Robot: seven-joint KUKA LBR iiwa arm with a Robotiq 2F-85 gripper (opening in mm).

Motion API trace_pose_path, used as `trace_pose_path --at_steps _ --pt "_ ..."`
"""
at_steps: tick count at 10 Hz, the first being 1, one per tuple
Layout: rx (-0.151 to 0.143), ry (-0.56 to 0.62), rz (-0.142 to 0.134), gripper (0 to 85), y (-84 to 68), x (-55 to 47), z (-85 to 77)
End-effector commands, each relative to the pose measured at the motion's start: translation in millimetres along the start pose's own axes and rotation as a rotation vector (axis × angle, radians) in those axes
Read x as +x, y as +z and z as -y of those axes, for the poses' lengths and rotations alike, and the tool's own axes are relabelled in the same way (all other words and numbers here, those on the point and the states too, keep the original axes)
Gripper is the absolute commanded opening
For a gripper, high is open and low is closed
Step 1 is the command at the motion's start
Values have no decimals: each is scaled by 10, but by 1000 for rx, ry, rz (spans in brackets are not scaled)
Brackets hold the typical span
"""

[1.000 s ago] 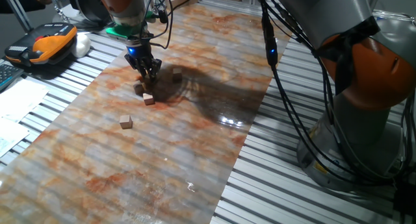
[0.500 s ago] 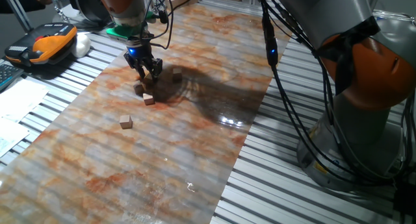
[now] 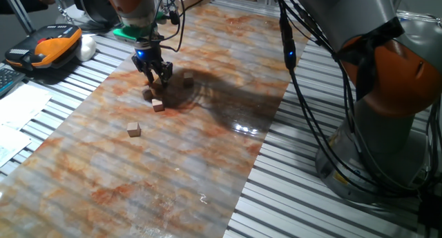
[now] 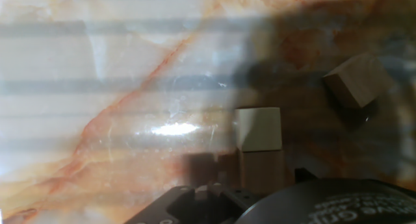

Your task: Stack the blocks into a pyramid shape

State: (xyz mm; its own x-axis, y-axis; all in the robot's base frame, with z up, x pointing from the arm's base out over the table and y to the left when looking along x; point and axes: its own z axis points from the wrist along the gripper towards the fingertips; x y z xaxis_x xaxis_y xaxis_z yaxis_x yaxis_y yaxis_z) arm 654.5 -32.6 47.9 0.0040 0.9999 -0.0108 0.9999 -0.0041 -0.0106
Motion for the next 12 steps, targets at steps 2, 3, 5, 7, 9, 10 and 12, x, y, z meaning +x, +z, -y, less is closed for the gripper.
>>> trace_pose_path --at_steps 2,3,5,7,9,10,12 --pt "3 -1 4 510 -100 30 -24" --pt "17 5 16 510 -133 81 -54" --pt "29 4 29 510 -193 175 -110" --pt "35 13 33 510 -201 231 -135" --pt "55 54 39 510 -154 290 -149" --pt "70 100 38 510 -129 309 -161" --pt "52 195 -13 510 -142 287 -167"
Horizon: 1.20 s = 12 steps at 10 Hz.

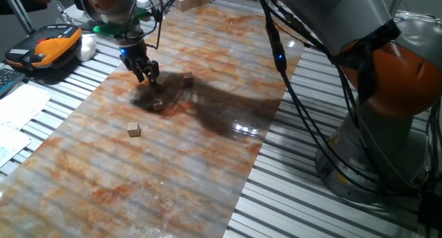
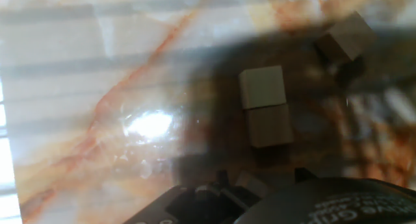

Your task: Stack the blocks into a pyramid shape

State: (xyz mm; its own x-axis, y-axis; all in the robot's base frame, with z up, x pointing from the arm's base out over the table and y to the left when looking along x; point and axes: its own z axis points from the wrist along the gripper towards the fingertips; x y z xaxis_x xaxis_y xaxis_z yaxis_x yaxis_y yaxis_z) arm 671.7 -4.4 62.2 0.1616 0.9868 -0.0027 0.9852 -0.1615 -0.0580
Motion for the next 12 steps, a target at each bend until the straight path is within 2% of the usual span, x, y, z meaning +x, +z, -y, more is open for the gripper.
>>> trace_pose_path --at_steps 1,6,9,10,12 --pt "-4 77 -22 510 -2 -1 -2" --pt "13 112 -26 510 15 37 12" --pt "-21 226 -95 510 -17 36 -12" --pt "-21 245 -100 340 -22 37 -13" --pt "13 238 -82 340 33 60 -5"
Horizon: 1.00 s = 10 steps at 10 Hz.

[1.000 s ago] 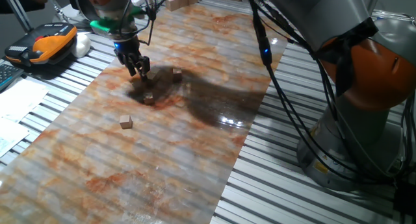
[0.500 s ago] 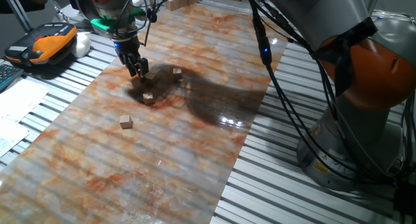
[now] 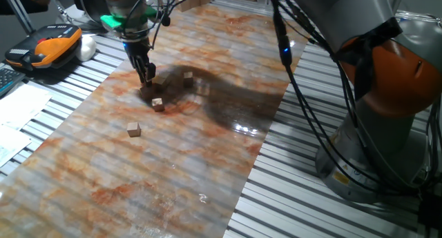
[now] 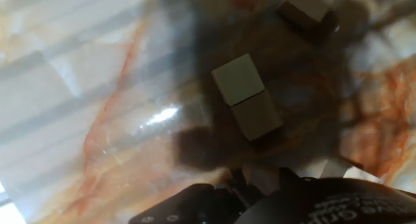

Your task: Stack the blocks into a pyramid shape

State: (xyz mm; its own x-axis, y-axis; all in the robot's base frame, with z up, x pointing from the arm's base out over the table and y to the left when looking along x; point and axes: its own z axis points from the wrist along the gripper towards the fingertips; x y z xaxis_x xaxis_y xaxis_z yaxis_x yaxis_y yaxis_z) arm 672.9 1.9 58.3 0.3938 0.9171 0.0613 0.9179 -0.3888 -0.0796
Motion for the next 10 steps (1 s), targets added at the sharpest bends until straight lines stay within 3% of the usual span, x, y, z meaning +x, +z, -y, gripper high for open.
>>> trace_pose_path --at_steps 1,2,3,7,10 --pt "18 -4 17 340 25 19 9" --pt "23 -7 24 510 39 31 13" --pt "19 -9 20 510 43 34 16" --pt "46 1 36 510 85 49 29" --pt "53 47 22 510 92 53 29"
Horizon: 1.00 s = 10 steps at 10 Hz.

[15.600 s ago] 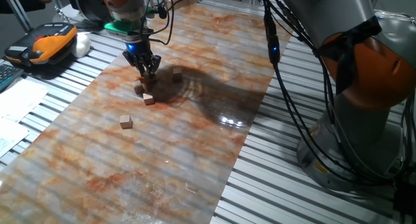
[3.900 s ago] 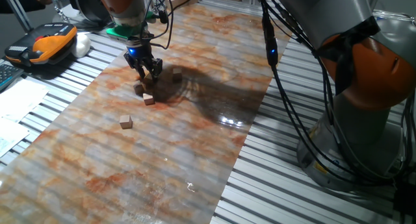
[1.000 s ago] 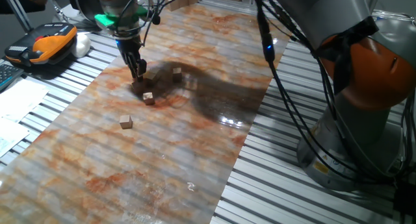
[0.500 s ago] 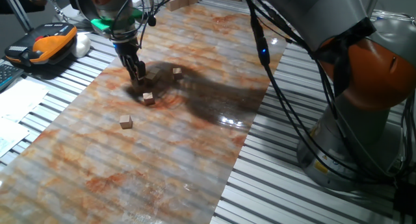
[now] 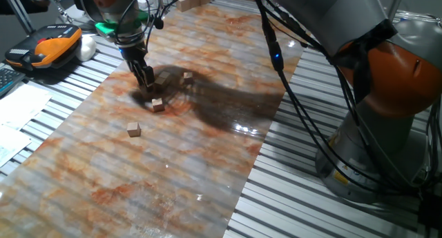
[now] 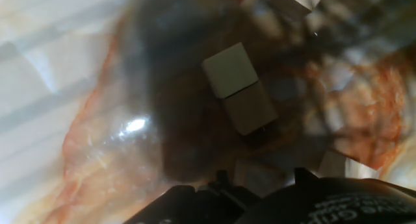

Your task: Stack the blocks into a pyramid shape

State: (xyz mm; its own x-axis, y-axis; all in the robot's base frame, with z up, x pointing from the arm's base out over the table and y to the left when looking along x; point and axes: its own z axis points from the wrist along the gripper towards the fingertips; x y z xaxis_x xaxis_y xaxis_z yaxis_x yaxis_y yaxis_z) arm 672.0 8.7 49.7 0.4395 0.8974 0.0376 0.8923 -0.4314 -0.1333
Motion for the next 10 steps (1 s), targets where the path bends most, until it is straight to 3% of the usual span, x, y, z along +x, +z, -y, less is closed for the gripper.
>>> trace_pose_path --at_steps 1,4,5,6,7,10 --pt "2 11 -3 510 0 -3 0" --pt "15 36 -7 510 6 -21 -5" --pt "46 35 19 510 13 -2 7" --pt "105 43 71 510 14 37 27" --pt "127 46 92 510 3 59 35" --pt "138 31 114 510 -14 44 32"
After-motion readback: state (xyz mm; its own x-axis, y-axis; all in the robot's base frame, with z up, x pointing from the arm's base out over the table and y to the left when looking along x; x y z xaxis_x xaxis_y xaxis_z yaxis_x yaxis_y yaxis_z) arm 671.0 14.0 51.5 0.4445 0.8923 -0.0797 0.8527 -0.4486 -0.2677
